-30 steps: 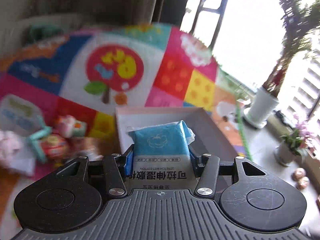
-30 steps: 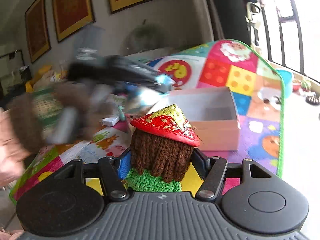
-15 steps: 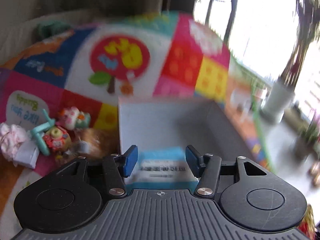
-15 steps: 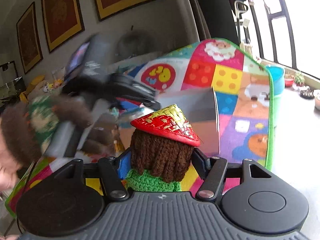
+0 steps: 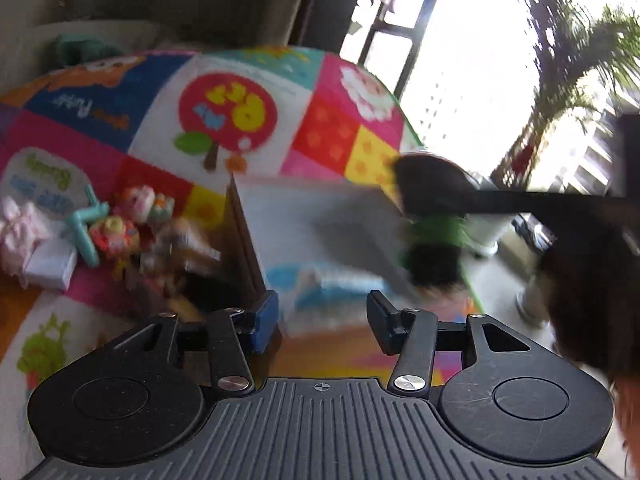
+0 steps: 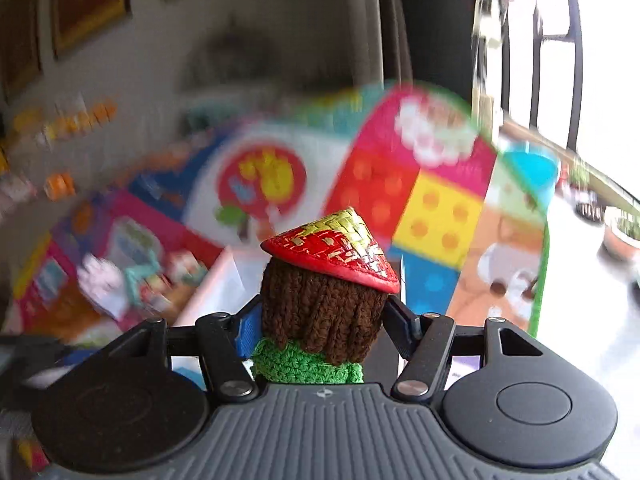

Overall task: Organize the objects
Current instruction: 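Lower the wipes and doll into the pink box while both tools open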

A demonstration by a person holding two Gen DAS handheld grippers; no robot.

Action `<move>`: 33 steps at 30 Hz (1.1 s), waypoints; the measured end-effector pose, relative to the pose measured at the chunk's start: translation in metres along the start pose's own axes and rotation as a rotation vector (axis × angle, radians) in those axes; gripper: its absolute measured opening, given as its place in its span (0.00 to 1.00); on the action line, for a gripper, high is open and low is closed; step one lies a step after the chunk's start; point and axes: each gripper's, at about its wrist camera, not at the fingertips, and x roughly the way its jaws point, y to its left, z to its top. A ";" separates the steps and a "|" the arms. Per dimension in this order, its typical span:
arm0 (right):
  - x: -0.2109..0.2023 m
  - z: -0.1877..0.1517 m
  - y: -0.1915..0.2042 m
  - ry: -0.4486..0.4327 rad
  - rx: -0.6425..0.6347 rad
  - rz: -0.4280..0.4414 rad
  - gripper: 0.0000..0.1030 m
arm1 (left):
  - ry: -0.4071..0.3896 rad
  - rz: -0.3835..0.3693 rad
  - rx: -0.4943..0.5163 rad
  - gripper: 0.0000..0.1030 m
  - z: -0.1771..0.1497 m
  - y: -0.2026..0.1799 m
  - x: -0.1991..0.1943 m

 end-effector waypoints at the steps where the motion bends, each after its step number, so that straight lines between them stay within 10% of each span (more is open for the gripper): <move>1: 0.016 0.003 0.000 0.054 0.011 0.005 0.61 | -0.003 0.004 0.004 0.50 -0.006 0.003 -0.003; 8: 0.083 -0.012 0.008 0.264 0.109 0.074 0.59 | -0.004 -0.003 -0.071 0.49 -0.040 0.042 -0.025; 13: 0.043 -0.016 0.026 0.137 -0.069 0.005 0.67 | -0.022 0.072 -0.150 0.49 -0.060 0.083 -0.053; 17: 0.015 -0.022 0.043 0.159 -0.145 0.127 0.67 | -0.041 0.117 -0.254 0.49 -0.068 0.113 -0.061; 33: 0.075 -0.032 0.080 0.221 -0.092 0.084 0.59 | -0.005 0.150 -0.304 0.49 -0.077 0.120 -0.054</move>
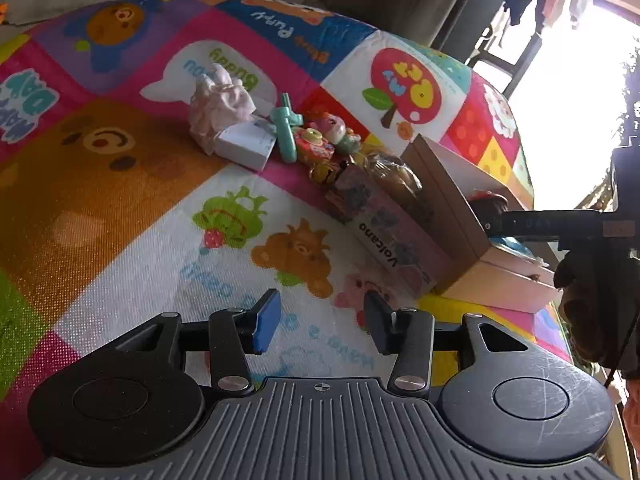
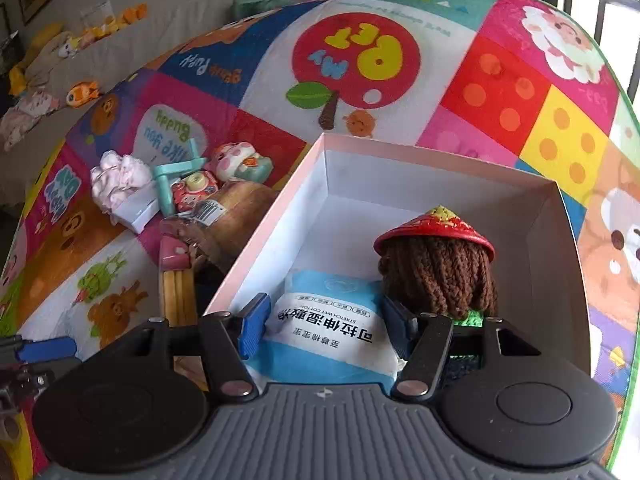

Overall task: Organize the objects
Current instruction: 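Lower the wipes and doll into the pink box while both tools open, then grasp the bagged bread roll with the left tool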

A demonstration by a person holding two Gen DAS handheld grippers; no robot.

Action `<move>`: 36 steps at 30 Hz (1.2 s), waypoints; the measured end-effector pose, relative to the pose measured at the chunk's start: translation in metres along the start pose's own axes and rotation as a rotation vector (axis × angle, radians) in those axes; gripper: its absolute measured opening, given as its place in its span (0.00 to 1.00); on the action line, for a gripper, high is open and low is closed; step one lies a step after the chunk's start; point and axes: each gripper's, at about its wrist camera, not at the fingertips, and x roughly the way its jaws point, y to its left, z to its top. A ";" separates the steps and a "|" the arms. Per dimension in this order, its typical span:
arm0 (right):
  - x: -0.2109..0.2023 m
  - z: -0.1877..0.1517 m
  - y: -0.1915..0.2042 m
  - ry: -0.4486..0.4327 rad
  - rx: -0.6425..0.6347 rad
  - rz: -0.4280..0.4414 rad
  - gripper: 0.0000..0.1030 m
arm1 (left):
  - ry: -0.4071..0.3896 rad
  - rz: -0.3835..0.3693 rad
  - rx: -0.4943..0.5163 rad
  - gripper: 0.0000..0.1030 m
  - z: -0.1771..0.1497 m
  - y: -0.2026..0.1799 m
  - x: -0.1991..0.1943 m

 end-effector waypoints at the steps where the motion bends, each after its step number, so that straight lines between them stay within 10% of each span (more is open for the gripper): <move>1: -0.001 0.000 0.000 -0.002 0.004 0.004 0.59 | -0.003 0.003 -0.001 0.49 0.001 -0.001 -0.001; 15: -0.048 -0.006 -0.025 0.072 0.110 0.106 0.48 | -0.012 -0.040 0.002 0.49 -0.005 -0.003 -0.005; 26: -0.040 -0.021 0.003 -0.067 0.028 0.014 0.49 | -0.018 0.012 0.003 0.48 -0.003 0.001 -0.013; 31: -0.096 -0.065 0.032 -0.277 -0.131 -0.014 0.97 | -0.016 0.045 -0.017 0.48 -0.001 0.003 -0.011; 36: -0.106 -0.113 0.048 -0.273 -0.174 -0.005 1.00 | -0.025 0.049 -0.018 0.48 0.002 -0.005 -0.008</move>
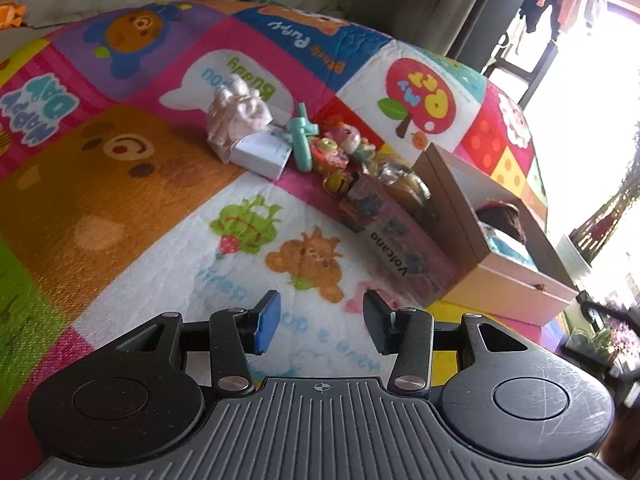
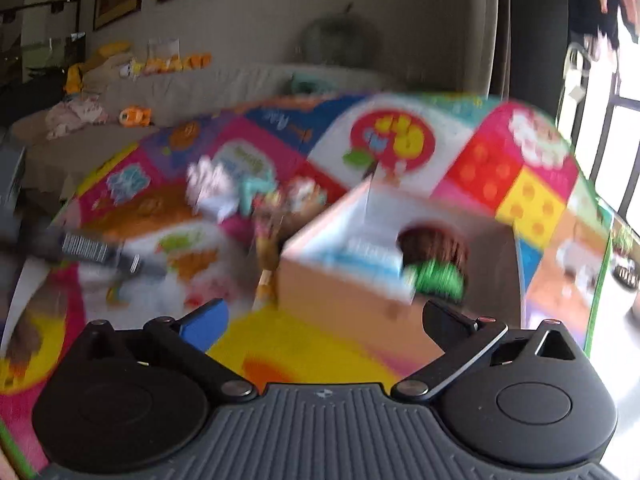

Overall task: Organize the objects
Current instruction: 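Grasp the bagged bread roll with the left tool, then grasp the clear pink-lidded candy box with the right tool while the left holds bread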

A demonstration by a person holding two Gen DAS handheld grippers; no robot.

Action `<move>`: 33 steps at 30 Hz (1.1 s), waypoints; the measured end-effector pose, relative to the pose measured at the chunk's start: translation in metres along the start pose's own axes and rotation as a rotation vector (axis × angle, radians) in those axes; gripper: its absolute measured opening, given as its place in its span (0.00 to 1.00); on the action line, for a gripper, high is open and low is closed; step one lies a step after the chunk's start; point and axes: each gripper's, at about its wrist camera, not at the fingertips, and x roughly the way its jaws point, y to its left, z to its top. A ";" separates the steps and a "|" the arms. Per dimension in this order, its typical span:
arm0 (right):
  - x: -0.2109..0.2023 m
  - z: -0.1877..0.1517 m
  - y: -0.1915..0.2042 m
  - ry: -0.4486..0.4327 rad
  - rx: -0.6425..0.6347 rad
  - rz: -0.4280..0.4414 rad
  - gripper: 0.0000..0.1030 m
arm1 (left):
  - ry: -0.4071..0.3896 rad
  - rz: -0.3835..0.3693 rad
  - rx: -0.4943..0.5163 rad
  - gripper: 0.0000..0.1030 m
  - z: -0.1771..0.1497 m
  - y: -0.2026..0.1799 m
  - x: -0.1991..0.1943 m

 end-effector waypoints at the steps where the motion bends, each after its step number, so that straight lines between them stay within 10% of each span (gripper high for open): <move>1: 0.002 -0.008 0.002 0.017 0.014 0.004 1.00 | -0.004 -0.002 0.008 0.48 0.002 -0.003 0.001; 13: 0.027 -0.047 0.014 0.087 0.091 0.004 1.00 | -0.008 -0.120 0.091 0.48 0.105 -0.075 0.069; 21: 0.035 -0.049 0.001 0.126 0.169 0.046 1.00 | 0.203 0.079 0.212 0.55 0.133 -0.108 0.171; 33: 0.040 -0.045 0.011 0.176 0.080 0.008 1.00 | 0.156 -0.141 0.175 0.40 0.070 -0.055 0.050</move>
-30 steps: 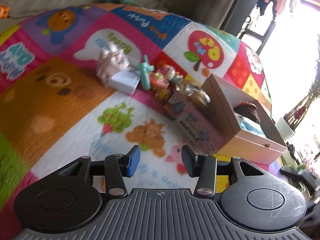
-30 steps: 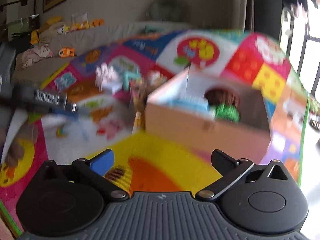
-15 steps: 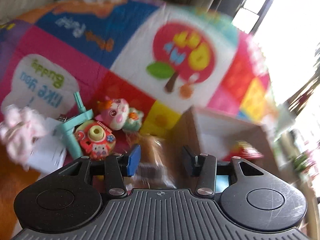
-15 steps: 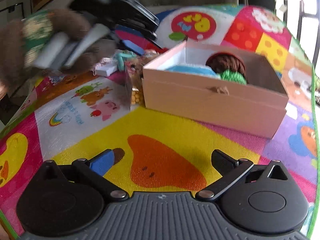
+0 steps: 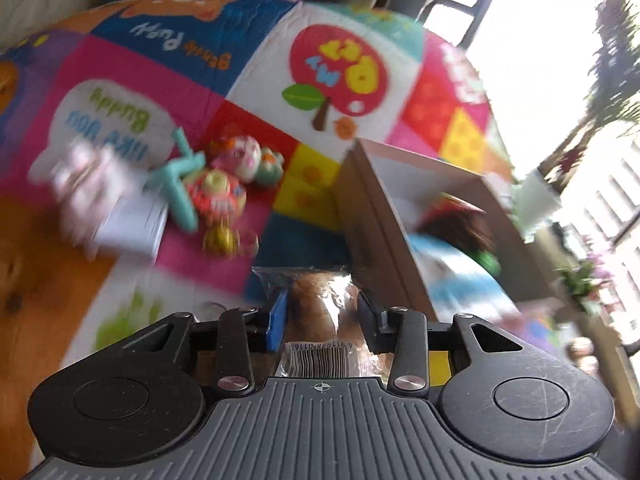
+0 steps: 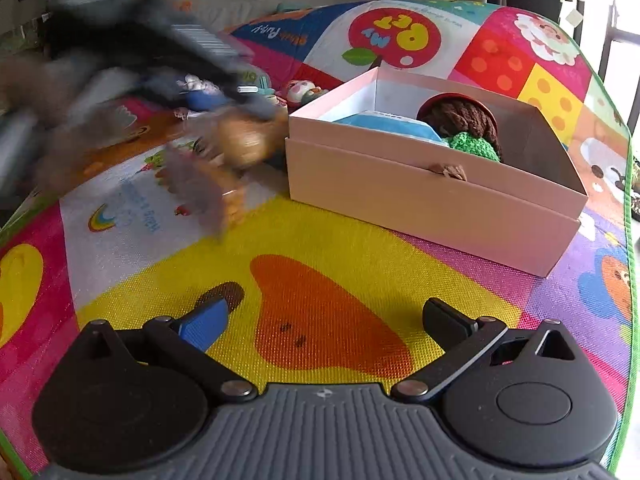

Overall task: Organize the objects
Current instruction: 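Grasp the clear pink-lidded candy box with the right tool while the left holds bread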

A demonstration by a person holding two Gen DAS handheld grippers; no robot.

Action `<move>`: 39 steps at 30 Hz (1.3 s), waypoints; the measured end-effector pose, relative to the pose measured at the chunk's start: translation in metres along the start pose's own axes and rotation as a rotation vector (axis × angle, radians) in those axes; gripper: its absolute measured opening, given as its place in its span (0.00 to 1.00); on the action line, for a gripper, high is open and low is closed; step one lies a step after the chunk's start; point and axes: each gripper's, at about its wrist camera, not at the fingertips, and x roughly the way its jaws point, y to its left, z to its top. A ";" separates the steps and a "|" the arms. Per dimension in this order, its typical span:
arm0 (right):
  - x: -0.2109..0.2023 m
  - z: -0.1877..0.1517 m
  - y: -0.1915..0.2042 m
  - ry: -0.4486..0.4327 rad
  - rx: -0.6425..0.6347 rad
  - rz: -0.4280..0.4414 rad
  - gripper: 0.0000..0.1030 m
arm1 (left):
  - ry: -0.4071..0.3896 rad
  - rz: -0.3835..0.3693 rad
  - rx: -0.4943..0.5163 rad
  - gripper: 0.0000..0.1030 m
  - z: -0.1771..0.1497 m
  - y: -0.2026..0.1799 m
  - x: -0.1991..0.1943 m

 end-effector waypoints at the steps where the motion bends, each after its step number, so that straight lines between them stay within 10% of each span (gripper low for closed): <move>1: 0.000 0.000 0.000 0.002 -0.003 0.000 1.00 | -0.012 -0.027 -0.014 0.39 -0.009 0.004 -0.013; 5: 0.000 0.001 0.001 0.005 -0.009 -0.003 1.00 | -0.083 -0.108 -0.096 0.38 -0.038 0.027 -0.066; 9: 0.000 0.001 0.002 0.005 -0.009 -0.003 1.00 | -0.153 -0.037 -0.074 0.38 -0.050 0.035 -0.102; 16: 0.001 0.001 0.001 0.005 -0.010 -0.002 1.00 | -0.006 0.083 0.068 0.43 -0.103 0.028 -0.098; 25: -0.016 0.010 0.010 -0.046 -0.029 0.033 0.98 | -0.006 0.085 0.167 0.47 -0.126 0.012 -0.103; 31: -0.020 0.053 0.053 -0.060 -0.110 0.206 0.77 | -0.016 0.049 0.102 0.47 -0.135 0.017 -0.106; 39: 0.044 0.076 0.083 0.149 -0.053 0.272 0.33 | -0.043 0.022 0.128 0.43 -0.141 0.014 -0.122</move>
